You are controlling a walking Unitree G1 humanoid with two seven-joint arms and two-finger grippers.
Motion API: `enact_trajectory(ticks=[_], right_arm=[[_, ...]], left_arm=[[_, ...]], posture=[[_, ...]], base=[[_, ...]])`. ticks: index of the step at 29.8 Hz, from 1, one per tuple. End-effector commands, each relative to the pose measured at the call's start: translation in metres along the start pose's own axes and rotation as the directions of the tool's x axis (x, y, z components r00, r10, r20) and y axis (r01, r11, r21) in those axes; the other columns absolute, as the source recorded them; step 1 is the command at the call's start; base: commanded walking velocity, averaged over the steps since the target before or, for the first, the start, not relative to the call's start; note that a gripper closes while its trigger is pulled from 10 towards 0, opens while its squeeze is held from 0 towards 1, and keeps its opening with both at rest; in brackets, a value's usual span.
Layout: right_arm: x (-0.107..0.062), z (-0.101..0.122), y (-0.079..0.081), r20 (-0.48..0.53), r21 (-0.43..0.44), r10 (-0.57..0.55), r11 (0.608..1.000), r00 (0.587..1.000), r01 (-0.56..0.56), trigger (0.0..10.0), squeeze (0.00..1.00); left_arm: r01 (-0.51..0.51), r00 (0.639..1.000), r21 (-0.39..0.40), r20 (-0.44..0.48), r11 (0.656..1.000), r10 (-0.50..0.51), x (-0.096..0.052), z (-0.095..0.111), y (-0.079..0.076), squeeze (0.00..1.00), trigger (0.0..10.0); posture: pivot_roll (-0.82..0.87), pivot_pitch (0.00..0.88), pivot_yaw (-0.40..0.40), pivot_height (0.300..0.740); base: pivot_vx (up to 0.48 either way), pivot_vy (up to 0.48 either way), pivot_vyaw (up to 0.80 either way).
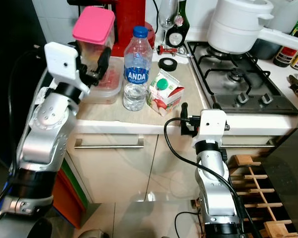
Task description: Restocking fridge
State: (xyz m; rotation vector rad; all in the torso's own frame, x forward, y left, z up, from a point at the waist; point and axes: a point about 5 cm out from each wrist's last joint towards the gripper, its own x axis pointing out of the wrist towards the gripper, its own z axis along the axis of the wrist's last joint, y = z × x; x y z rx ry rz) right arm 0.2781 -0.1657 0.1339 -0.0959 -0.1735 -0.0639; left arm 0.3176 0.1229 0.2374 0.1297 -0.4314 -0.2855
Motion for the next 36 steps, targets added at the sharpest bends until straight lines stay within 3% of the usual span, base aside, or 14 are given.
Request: enact_trajectory(ticks=[1, 8, 11, 12, 14, 15, 23, 28, 36], right_arm=[[0.003, 0.001, -0.002, 0.009, 0.003, -0.004, 1.000, 1.000, 0.004, 10.0, 0.00], [0.008, 0.001, -0.003, 0.017, 0.003, 0.000, 1.000, 1.000, 0.000, 10.0, 0.00], [0.009, 0.002, -0.003, 0.018, 0.003, 0.000, 1.000, 1.000, 0.000, 10.0, 0.00], [0.011, 0.002, -0.003, 0.022, 0.004, 0.000, 1.000, 1.000, 0.000, 10.0, 0.00], [0.011, 0.002, -0.003, 0.022, 0.004, 0.000, 1.000, 1.000, 0.000, 10.0, 0.00], [0.012, 0.002, -0.002, 0.025, 0.005, -0.001, 1.000, 1.000, 0.001, 10.0, 0.00], [0.012, 0.008, -0.013, 0.051, 0.077, -0.091, 0.993, 0.995, 0.087, 10.0, 0.00], [0.006, 0.006, -0.016, 0.032, 0.116, -0.106, 0.988, 0.994, 0.101, 10.0, 0.00], [0.001, 0.002, -0.018, 0.015, 0.125, -0.112, 0.986, 0.994, 0.110, 10.0, 0.00]], left_arm=[[0.019, 0.999, 0.033, 0.037, 0.999, -0.020, -0.002, 0.011, 0.000, 0.00, 0.0], [0.017, 0.999, 0.012, 0.037, 1.000, -0.018, -0.029, 0.023, -0.004, 0.00, 0.0], [0.012, 1.000, 0.004, 0.026, 1.000, -0.012, -0.031, 0.021, -0.005, 0.00, 0.0], [-0.027, 0.999, -0.004, -0.020, 1.000, 0.027, -0.033, 0.012, -0.007, 0.00, 8.2], [-0.027, 0.999, -0.004, -0.020, 1.000, 0.027, -0.033, 0.012, -0.007, 0.00, 8.2], [-0.048, 0.998, -0.006, -0.038, 0.999, 0.048, -0.032, 0.009, -0.008, 0.00, 10.0], [-0.107, 0.989, 0.003, -0.104, 0.994, 0.107, -0.026, -0.007, -0.002, 0.00, 10.0], [-0.137, 0.977, -0.011, -0.164, 0.990, 0.133, -0.036, -0.022, 0.002, 0.00, 10.0], [-0.156, 0.973, -0.044, -0.181, 0.987, 0.146, -0.042, -0.023, -0.004, 0.00, 10.0]], posture=[[0.11, 0.000, -0.034, 0.740], [0.13, 0.000, -0.046, 0.740], [0.13, 0.000, -0.046, 0.740], [0.13, 0.000, -0.051, 0.740], [0.13, 0.000, -0.051, 0.740], [0.13, 0.000, -0.049, 0.740], [0.11, 0.000, -0.035, 0.740], [0.10, 0.000, -0.030, 0.740], [0.10, 0.000, -0.035, 0.740]], base=[[0.000, 0.000, 0.00], [0.000, 0.000, 0.00], [0.000, 0.000, 0.00], [0.000, 0.000, 0.00], [0.000, 0.000, 0.00], [0.000, 0.000, 0.00], [0.000, 0.000, 0.00], [0.000, 0.000, 0.00], [0.000, 0.000, 0.00]])
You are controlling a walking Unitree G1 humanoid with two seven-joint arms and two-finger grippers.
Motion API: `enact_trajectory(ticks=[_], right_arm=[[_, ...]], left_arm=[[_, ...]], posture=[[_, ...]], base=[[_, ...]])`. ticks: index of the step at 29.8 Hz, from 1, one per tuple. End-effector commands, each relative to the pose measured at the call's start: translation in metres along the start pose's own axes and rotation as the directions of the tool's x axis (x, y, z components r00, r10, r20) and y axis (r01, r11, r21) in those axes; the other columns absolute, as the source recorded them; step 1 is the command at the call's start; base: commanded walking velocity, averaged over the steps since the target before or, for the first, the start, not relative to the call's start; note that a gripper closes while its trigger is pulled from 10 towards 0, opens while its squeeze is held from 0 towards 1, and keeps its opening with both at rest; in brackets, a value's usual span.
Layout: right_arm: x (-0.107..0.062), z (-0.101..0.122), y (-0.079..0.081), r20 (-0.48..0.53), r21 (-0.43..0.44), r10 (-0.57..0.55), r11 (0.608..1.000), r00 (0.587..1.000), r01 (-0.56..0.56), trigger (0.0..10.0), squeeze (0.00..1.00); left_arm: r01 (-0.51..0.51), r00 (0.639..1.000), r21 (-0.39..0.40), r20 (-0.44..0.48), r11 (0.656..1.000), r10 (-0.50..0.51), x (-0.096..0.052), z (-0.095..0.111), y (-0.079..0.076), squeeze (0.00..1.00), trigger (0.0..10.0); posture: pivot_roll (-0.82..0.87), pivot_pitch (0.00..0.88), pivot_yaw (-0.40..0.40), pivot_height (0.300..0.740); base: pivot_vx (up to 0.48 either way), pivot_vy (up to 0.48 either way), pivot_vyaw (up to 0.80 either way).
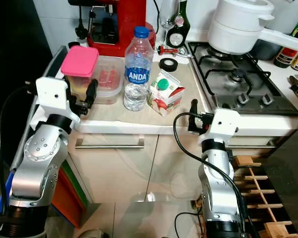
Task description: Restocking fridge
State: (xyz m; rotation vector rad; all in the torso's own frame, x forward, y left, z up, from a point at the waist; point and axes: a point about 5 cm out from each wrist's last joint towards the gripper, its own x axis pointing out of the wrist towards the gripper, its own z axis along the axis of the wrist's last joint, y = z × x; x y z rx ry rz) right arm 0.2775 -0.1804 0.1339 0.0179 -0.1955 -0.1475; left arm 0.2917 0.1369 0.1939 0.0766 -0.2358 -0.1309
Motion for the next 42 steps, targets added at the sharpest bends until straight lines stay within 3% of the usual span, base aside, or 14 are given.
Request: enact_trajectory(ticks=[1, 8, 18, 42], right_arm=[[0.002, 0.004, -0.002, 0.007, 0.021, -0.017, 1.000, 1.000, 0.017, 10.0, 0.00], [0.009, 0.006, 0.004, 0.016, 0.021, 0.005, 1.000, 1.000, -0.005, 10.0, 0.00], [0.006, 0.003, 0.006, 0.001, 0.014, 0.020, 1.000, 1.000, -0.020, 10.0, 0.00], [0.004, -0.001, 0.005, -0.017, 0.005, 0.025, 1.000, 1.000, -0.025, 10.0, 0.00]], left_arm=[[0.000, 1.000, -0.011, 0.016, 1.000, 0.000, 0.001, 0.005, -0.004, 0.00, 10.0], [-0.006, 1.000, -0.016, 0.016, 1.000, 0.006, 0.009, 0.004, -0.005, 0.00, 10.0], [-0.013, 1.000, -0.009, 0.024, 1.000, 0.013, 0.013, 0.007, -0.006, 0.00, 10.0], [-0.013, 1.000, -0.017, 0.025, 1.000, 0.014, 0.014, 0.006, -0.008, 0.00, 10.0]], posture=[[0.10, 0.000, -0.035, 0.740], [0.09, 0.000, -0.034, 0.740], [0.09, 0.000, -0.032, 0.740], [0.09, 0.000, -0.032, 0.740]], base=[[0.000, 0.000, 0.00], [-0.184, 0.000, 0.00], [-0.251, 0.000, 0.00], [-0.024, 0.000, 0.00]])
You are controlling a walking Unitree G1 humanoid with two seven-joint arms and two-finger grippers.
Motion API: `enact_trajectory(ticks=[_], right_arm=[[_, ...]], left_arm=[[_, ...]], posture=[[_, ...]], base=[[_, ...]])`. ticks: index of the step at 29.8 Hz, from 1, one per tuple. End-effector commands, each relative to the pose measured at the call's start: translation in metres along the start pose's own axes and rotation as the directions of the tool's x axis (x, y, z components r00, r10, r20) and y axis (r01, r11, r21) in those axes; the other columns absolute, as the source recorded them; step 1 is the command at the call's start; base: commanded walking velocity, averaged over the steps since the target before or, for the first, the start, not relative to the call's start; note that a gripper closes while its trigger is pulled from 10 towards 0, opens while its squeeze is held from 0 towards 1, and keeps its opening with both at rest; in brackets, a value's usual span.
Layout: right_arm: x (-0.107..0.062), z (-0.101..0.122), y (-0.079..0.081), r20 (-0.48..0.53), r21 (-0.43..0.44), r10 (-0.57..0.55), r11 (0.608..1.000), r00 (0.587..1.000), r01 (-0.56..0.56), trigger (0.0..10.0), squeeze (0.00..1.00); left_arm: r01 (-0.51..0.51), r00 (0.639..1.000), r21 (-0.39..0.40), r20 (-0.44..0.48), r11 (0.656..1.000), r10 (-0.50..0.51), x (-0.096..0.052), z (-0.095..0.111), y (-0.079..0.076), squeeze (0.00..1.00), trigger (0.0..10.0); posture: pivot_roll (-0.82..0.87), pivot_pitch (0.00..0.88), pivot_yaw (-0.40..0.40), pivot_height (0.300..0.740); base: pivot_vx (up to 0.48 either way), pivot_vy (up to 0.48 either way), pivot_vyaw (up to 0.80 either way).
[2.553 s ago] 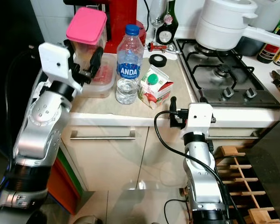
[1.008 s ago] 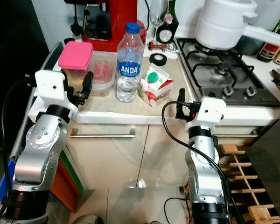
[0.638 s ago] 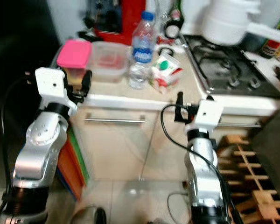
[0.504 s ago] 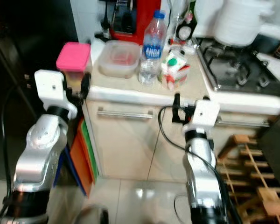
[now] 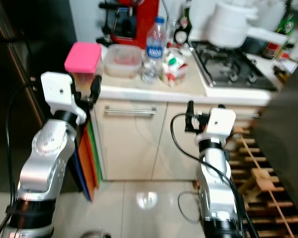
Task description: Restocking fridge
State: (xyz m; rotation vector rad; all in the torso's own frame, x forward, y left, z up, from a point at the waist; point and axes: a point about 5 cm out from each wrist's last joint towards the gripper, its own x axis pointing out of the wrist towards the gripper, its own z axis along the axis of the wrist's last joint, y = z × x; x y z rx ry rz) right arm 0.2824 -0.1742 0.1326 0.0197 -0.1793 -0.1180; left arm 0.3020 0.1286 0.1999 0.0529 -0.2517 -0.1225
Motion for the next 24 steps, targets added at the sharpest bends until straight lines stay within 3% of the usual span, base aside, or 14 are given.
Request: enact_trajectory(ticks=[1, 24], right_arm=[[0.0005, 0.0009, -0.0014, 0.000, 0.000, -0.004, 1.000, 1.000, 0.004, 10.0, 0.00], [0.0001, -0.0004, -0.0023, -0.006, -0.005, 0.000, 1.000, 1.000, 0.000, 10.0, 0.00]], left_arm=[[-0.003, 1.000, 0.004, 0.008, 1.000, 0.003, 0.0016, 0.0024, -0.0013, 0.00, 10.0], [0.000, 1.000, -0.008, 0.006, 1.000, 0.000, 0.0024, 0.0002, -0.0035, 0.00, 10.0]], posture=[[0.09, 0.000, -0.032, 0.740], [0.08, 0.000, -0.034, 0.740]], base=[[-0.292, 0.000, 0.00], [-0.285, 0.000, 0.00]])
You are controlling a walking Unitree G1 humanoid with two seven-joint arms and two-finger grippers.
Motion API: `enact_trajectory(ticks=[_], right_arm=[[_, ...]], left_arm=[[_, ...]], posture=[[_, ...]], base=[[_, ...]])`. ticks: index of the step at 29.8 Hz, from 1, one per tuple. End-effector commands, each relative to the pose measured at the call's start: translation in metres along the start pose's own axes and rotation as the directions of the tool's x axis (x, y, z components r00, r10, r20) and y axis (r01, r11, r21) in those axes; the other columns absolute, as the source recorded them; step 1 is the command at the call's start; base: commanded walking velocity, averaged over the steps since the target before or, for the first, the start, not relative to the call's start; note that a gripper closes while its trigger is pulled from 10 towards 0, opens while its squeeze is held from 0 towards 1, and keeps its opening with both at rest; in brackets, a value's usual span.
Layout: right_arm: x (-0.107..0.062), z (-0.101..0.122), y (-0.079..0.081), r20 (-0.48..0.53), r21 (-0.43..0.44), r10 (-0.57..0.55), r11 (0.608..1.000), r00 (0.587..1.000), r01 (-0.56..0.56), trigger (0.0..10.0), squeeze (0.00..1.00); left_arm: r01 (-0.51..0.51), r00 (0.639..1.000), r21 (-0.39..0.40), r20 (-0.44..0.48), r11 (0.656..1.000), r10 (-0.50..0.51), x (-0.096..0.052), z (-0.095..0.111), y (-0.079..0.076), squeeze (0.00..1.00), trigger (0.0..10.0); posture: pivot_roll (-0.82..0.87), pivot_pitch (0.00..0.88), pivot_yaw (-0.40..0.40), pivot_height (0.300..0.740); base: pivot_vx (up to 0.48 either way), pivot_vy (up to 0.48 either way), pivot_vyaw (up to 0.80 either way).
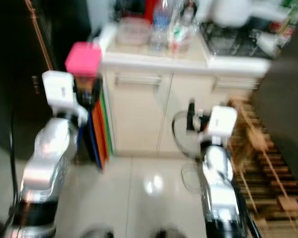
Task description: Restocking fridge
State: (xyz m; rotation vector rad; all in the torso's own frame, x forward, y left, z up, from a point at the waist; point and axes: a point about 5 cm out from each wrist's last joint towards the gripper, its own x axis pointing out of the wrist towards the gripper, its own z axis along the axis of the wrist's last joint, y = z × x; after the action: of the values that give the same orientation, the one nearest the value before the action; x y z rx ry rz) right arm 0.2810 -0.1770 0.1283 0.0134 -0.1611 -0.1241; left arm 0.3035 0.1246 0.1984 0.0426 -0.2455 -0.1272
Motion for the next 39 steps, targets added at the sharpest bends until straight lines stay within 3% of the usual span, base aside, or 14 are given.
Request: enact_trajectory(ticks=[1, 12, 28, 31, 39], right_arm=[[0.002, 0.004, 0.001, 0.012, 0.003, 0.006, 1.000, 1.000, -0.006, 10.0, 0.00], [0.000, 0.002, 0.001, 0.003, -0.006, 0.008, 1.000, 1.000, -0.008, 10.0, 0.00], [-0.004, -0.007, -0.004, -0.037, 0.007, -0.003, 1.000, 0.999, 0.003, 10.0, 0.00], [-0.009, -0.021, -0.009, -0.094, 0.028, 0.006, 1.000, 0.996, -0.004, 10.0, 0.00], [-0.016, -0.042, -0.018, -0.168, 0.007, 0.015, 1.000, 0.986, -0.014, 10.0, 0.00]], left_arm=[[-0.003, 1.000, 0.003, 0.012, 1.000, 0.003, 0.001, 0.002, 0.000, 0.00, 10.0], [0.030, 1.000, 0.027, 0.000, 0.999, -0.030, 0.000, -0.002, -0.003, 0.00, 10.0], [0.015, 0.990, -0.027, -0.140, 1.000, -0.019, -0.005, -0.043, 0.002, 0.00, 10.0], [-0.015, 0.974, -0.042, -0.225, 0.999, 0.006, -0.011, -0.067, 0.008, 0.00, 10.0], [-0.041, 0.953, -0.106, -0.303, 0.994, 0.007, -0.016, -0.086, 0.006, 0.00, 10.0]], posture=[[0.08, 0.000, -0.034, 0.740], [0.08, 0.000, -0.031, 0.740], [0.06, 0.000, -0.025, 0.740], [0.06, 0.000, -0.024, 0.740], [0.06, 0.000, -0.026, 0.740]], base=[[0.000, 0.000, 0.00], [0.000, -0.090, 0.00], [0.000, -0.478, 0.00], [0.000, -0.470, 0.00], [0.000, -0.465, 0.00]])
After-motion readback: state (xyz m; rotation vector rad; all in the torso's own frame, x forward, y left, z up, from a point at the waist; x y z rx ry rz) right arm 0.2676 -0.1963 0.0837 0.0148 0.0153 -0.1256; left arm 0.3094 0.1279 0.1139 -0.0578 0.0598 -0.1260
